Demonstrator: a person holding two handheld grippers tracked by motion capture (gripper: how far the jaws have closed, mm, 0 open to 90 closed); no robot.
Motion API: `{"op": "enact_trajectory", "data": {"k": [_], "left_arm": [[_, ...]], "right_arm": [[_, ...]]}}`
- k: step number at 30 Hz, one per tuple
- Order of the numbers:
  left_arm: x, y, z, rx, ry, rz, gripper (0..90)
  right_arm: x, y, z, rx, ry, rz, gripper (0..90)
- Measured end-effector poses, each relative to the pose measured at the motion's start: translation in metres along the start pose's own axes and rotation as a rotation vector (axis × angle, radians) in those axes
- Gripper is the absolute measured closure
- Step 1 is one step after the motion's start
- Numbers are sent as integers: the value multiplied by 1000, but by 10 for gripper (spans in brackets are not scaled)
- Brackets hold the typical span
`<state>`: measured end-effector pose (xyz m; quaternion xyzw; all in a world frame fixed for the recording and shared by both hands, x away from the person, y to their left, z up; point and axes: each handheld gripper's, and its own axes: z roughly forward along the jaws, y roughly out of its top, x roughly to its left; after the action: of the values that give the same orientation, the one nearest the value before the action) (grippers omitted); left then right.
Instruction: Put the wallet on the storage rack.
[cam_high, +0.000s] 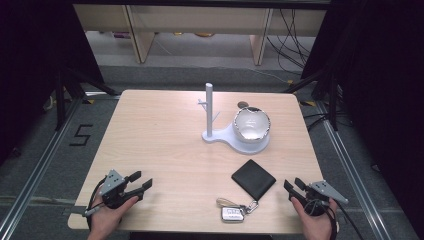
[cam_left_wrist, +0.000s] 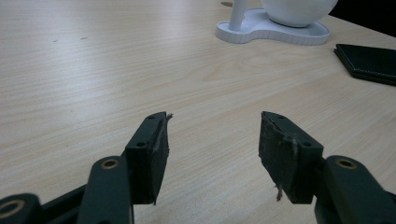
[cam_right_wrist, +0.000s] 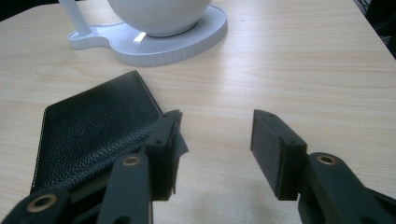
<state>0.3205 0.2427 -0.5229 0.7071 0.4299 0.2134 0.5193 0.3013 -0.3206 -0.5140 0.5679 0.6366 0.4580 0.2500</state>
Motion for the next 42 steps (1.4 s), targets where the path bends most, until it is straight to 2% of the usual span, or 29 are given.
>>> {"op": "enact_trajectory", "data": {"k": [1,6,7,8,9,10,11,13,16,17,18,19,20,22,23,24,25,26,27,28,30,34,35,36,37,38,39,40,42], "left_arm": [[-1,0,0,6,2,3,432],[-1,0,2,8,4,7,450],[-1,0,2,8,5,6,450],[-1,0,2,14,10,8,452],[-1,0,1,12,5,10,457],[-1,0,1,12,4,14,462],[-1,0,1,-1,-12,16,467],[-1,0,0,1,-11,18,488],[0,0,0,0,-2,-4,531],[0,0,0,0,-2,-4,541],[1,0,-1,-4,-5,-11,541],[2,0,0,-13,-13,-15,558],[2,-1,0,-17,-18,-13,592],[0,0,0,-5,-18,-2,612],[-1,0,0,2,-19,-5,647],[-2,2,0,6,-31,-6,669],[-4,3,-1,12,-37,3,701],[-6,5,-1,21,-51,-1,731],[-7,6,-1,34,-53,-2,765],[-10,8,-2,48,-55,3,811],[-14,11,-2,62,-67,17,887],[-29,21,5,89,-125,41,895],[-34,25,9,95,-142,58,895],[-40,29,14,104,-153,72,895],[-46,34,19,111,-178,91,896],[-51,37,24,117,-187,107,896],[-59,42,31,127,-217,133,896],[-65,46,37,143,-232,156,896],[-79,55,56,180,-296,187,896]], "right_arm": [[-2,0,1,-6,-1,-22,494],[-3,1,3,17,-24,-31,436],[0,1,4,20,-20,1,432],[-3,2,4,23,-32,-23,431],[-4,2,4,32,-17,-21,436],[-2,2,4,30,0,13,448],[-4,3,4,52,-27,-21,464],[-2,2,6,39,-32,-7,511],[-1,1,6,60,-52,20,604],[-1,1,6,60,-52,20,604],[-4,2,5,73,-22,-10,616],[0,2,4,92,-36,16,640],[1,4,3,129,-11,-1,682],[1,5,4,135,11,-1,706],[3,7,4,161,-10,-10,736],[5,8,5,170,-1,5,752],[10,10,3,216,6,51,774],[8,11,5,202,23,8,803],[12,12,4,243,7,34,835],[10,13,6,241,17,-8,869],[13,15,6,276,25,-17,900],[19,18,8,341,25,-55,900],[20,19,9,344,45,-65,900],[25,20,7,368,38,-31,900],[24,21,11,355,32,-70,900],[24,21,11,355,32,-70,900],[23,21,11,364,30,-86,900],[25,23,10,371,37,-73,900],[26,25,11,418,15,-36,900]]}}
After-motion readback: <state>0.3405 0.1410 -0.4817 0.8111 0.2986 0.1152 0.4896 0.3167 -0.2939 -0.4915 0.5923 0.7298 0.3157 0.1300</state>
